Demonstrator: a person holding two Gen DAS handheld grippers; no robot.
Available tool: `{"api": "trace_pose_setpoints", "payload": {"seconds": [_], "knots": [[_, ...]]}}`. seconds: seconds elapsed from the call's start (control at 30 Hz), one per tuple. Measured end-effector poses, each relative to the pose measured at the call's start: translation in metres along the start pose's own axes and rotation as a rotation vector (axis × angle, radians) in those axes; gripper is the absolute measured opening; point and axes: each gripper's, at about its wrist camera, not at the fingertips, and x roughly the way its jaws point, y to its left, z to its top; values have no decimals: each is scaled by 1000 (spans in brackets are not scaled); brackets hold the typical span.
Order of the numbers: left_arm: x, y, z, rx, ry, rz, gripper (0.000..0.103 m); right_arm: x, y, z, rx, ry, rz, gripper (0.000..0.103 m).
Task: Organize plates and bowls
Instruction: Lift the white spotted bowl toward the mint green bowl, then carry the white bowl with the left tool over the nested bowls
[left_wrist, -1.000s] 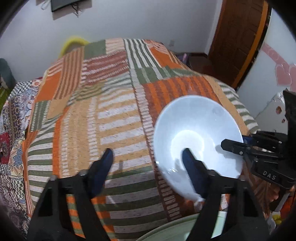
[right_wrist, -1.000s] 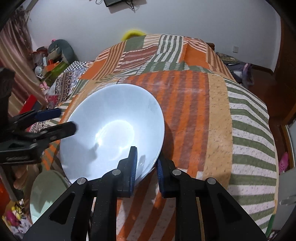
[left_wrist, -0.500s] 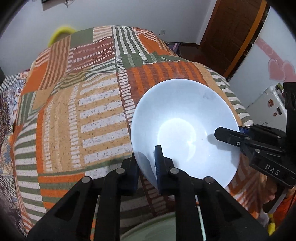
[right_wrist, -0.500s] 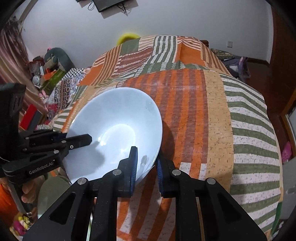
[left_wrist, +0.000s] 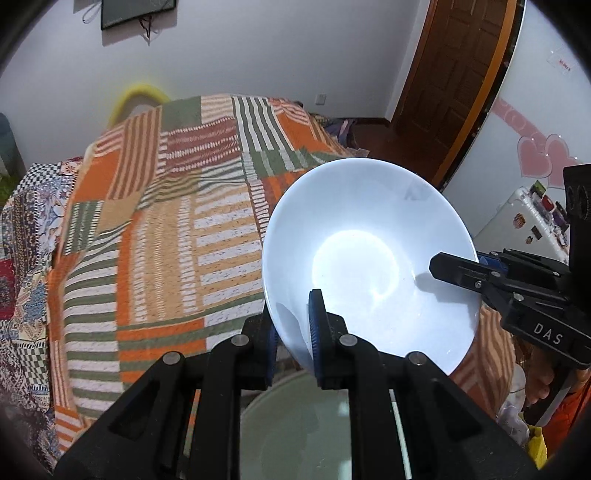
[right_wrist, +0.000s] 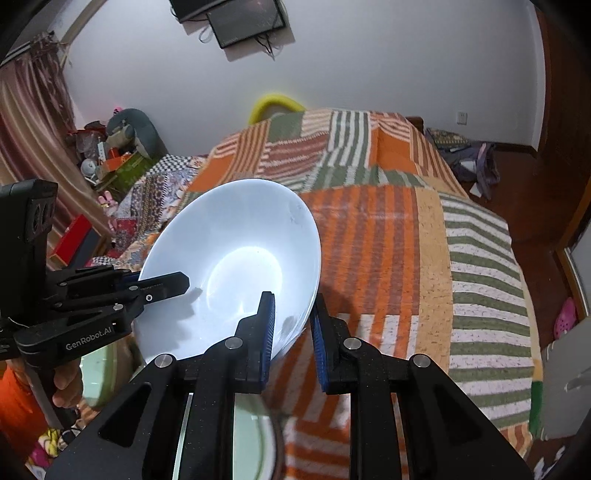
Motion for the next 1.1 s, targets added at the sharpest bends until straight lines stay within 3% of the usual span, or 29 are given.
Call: {"api": "trace_pose_setpoints", "payload": {"seconds": [0.7,1.1], "knots": [[-124,39,-60,-44,-135,70,15,-34,97,-15,-124,-60,55,18],[-150,81,-101,-110,-144,124,15,-22,146,-32,-176,-36,116,19]]}}
